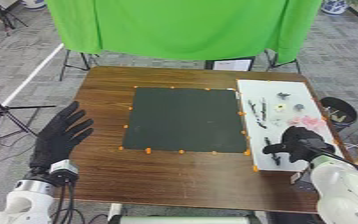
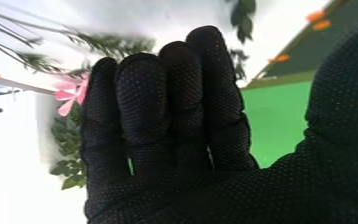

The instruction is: Arrange flowers

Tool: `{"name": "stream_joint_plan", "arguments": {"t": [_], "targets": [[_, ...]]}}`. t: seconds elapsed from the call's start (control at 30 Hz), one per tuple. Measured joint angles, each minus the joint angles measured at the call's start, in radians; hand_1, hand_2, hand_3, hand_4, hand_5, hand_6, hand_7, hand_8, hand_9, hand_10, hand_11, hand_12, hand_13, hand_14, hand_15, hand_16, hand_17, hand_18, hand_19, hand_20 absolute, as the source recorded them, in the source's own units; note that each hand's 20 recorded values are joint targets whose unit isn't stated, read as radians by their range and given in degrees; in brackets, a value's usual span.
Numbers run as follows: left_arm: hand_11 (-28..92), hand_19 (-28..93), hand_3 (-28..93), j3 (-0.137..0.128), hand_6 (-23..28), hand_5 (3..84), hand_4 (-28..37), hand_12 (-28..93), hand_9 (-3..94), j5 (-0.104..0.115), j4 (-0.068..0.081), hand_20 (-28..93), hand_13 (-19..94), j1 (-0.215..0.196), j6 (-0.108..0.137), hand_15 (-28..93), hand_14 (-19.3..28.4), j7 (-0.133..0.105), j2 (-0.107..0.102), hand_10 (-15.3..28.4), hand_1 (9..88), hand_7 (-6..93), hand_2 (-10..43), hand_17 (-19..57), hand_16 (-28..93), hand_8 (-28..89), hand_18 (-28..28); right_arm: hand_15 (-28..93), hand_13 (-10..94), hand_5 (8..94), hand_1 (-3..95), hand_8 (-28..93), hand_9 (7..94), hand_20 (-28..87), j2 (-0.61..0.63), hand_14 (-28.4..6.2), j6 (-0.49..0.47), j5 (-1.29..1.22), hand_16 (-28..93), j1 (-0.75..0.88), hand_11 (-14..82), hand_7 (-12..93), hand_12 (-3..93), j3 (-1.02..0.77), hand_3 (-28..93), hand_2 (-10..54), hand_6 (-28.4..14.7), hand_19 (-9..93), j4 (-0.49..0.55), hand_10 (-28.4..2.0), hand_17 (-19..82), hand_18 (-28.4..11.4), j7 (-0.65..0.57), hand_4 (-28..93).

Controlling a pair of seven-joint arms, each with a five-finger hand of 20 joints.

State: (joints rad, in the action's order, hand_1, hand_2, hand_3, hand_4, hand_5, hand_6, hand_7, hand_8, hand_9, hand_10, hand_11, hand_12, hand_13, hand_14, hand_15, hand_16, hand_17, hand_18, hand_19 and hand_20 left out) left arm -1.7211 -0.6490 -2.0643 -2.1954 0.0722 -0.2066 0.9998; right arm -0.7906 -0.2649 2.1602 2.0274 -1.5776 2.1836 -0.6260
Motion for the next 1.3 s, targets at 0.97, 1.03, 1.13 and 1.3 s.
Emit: {"name": "stream_joint_plan", "arguments": {"t": [0.97,1.03,1.13,1.3], "targets": [[23,46,71,0.002,3.8,26.0,-28.3,16,22.3,0.002,0.001,13,18,0.007,0.0,41,15.7,0.008,0.0,11.7,25.4,21.2,-5.7,-8.7,-2,-12,21.2,78,66,68.3,37.3,4,71.7,27,0.006,-9.6,-0.109,0.138,30,-0.101,58.8,56,37.0,0.144,76,-9.5,1.4,74,-0.064,-10.2,26,-17.5,-0.062,-28],[23,46,70,0.003,3.8,26.0,-28.3,16,22.3,0.002,0.001,13,18,0.007,0.0,41,15.7,0.008,-0.001,11.7,25.4,21.2,-5.6,-8.7,-2,-12,21.2,78,67,69.7,39.9,3,72.7,27,0.006,-9.4,-0.106,0.138,30,-0.11,58.8,56,37.1,0.152,77,-9.5,1.4,74,-0.074,-9.8,27,-17.1,-0.047,-28],[23,46,70,0.004,3.7,26.0,-28.3,16,22.2,0.002,0.002,13,18,0.008,0.0,41,15.7,0.008,-0.001,11.7,25.4,21.3,-5.6,-8.7,-2,-12,21.2,78,68,71.5,42.7,4,74.5,27,0.006,-9.2,-0.091,0.139,31,-0.123,56.2,56,42.2,0.164,78,-9.5,1.7,75,-0.084,-9.5,27,-16.8,-0.015,-28],[23,46,71,0.007,3.8,26.1,-28.3,16,22.3,0.003,0.002,13,18,0.008,0.0,41,15.7,0.009,-0.001,11.8,25.2,21.2,-5.5,-8.7,-2,-12,21.2,79,69,72.4,42.4,10,76.7,28,0.006,-9.6,-0.039,0.139,33,-0.133,56.1,55,46.1,0.181,84,-9.5,0.4,75,-0.098,-9.2,27,-16.6,0.023,-28]]}}
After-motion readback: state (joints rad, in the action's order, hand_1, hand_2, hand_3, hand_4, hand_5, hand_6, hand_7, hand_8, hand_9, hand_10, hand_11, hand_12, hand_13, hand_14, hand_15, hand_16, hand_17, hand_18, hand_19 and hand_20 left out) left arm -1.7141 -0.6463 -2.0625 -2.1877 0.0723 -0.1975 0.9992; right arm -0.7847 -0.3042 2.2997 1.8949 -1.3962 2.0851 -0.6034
